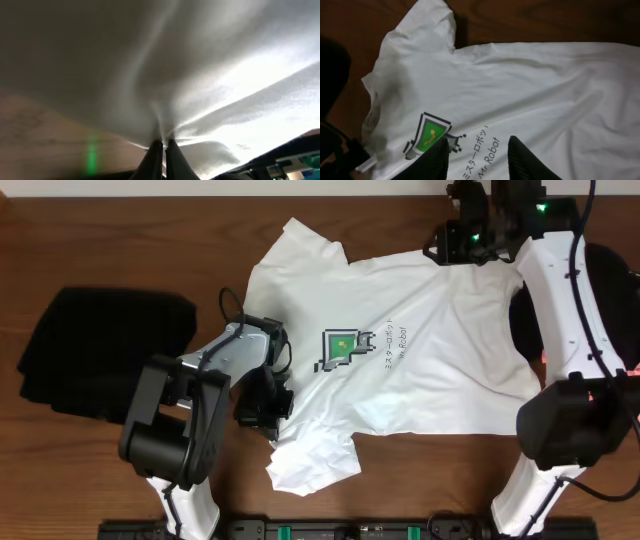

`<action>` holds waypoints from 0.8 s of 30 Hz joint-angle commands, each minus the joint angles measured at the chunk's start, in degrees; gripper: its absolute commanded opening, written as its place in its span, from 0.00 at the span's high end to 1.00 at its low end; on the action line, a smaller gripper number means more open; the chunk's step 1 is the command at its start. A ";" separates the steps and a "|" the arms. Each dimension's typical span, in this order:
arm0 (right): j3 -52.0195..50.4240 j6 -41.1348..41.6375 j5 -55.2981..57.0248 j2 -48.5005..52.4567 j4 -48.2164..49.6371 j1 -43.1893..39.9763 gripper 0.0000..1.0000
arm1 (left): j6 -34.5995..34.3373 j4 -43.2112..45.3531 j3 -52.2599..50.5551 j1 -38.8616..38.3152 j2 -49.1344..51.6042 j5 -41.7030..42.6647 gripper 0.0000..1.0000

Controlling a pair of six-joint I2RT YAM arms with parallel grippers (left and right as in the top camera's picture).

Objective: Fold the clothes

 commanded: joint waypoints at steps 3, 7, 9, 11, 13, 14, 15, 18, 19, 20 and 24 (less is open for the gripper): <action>0.70 0.15 5.11 1.20 -1.09 2.01 0.65 | -2.47 0.37 1.27 0.11 -3.93 -2.67 0.94; 0.70 0.31 5.46 2.25 -1.62 1.90 0.61 | -3.28 0.94 5.42 1.18 -10.95 -8.85 0.94; 0.70 0.31 5.46 2.43 -2.23 1.90 0.59 | -3.13 3.04 6.86 1.97 -14.58 -10.25 0.94; 0.70 0.28 5.49 2.43 -3.19 1.95 0.57 | -2.80 7.56 6.97 3.08 -17.86 -10.73 0.94; 0.70 0.28 5.46 2.43 -4.26 1.95 0.57 | -2.60 11.85 6.95 3.98 -18.97 -11.02 0.94; 0.70 0.28 5.46 2.45 -5.05 1.97 0.57 | -2.60 14.67 6.95 4.52 -18.97 -11.39 0.94; 0.70 0.31 5.46 2.45 -5.84 2.03 0.57 | -2.58 17.27 6.78 4.94 -18.67 -11.41 0.94; 0.68 0.28 5.49 2.45 -8.76 2.54 0.58 | -2.40 25.70 5.79 6.19 -15.91 -11.41 0.94; 0.68 0.28 5.49 2.45 -9.51 2.69 0.58 | -1.90 27.30 5.77 6.47 -14.78 -11.41 0.94; 0.68 0.28 5.49 2.45 -10.27 2.80 0.58 | -1.29 29.44 5.77 6.86 -13.09 -11.43 0.95; 0.68 0.28 5.49 2.45 -12.15 3.15 0.58 | -0.42 35.21 5.77 8.92 -6.64 -11.58 0.94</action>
